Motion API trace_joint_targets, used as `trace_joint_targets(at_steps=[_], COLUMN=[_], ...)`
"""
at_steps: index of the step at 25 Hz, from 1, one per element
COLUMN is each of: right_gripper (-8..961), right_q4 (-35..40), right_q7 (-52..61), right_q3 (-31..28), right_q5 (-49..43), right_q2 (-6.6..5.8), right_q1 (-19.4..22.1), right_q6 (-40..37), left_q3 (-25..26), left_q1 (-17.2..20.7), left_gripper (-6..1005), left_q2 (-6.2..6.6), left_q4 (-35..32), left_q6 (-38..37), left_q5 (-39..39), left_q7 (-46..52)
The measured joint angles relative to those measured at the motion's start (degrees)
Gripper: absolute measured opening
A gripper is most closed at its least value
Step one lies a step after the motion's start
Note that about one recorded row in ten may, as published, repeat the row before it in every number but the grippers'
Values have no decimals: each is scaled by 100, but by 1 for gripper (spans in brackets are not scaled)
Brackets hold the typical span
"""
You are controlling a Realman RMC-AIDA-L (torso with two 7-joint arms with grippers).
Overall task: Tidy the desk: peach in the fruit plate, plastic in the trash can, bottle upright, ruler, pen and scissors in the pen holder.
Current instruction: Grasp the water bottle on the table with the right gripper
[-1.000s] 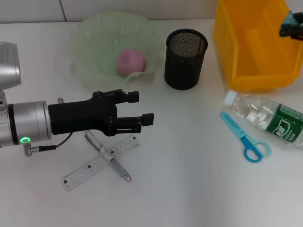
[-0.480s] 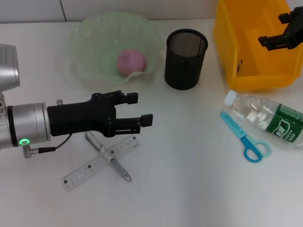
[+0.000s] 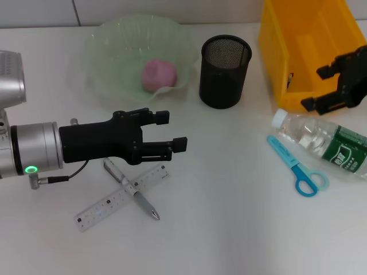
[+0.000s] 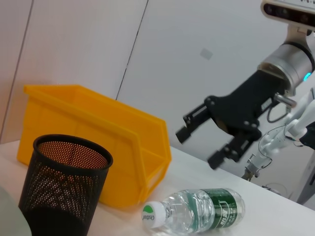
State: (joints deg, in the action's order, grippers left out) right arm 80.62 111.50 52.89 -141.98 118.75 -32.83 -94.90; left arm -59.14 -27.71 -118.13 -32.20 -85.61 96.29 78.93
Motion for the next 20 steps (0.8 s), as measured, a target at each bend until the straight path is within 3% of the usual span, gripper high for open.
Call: trace_joint_targets(at_steps=[8, 20], right_gripper=[776, 777], right_q4=[-127, -890], right_q7=[84, 178], right_q3=[9, 28], right_q5=[-435, -1002], right_q2=[21, 26], right_q1=[-41, -189], right_q6=[-356, -40], left_q3=[-1, -11], left_q1=[-7, -15], left_gripper=[848, 847], left_q2=[-2, 1], left_q4=[2, 12], left_q6=[0, 42], left_q5=[12, 24], left_q7=[0, -27])
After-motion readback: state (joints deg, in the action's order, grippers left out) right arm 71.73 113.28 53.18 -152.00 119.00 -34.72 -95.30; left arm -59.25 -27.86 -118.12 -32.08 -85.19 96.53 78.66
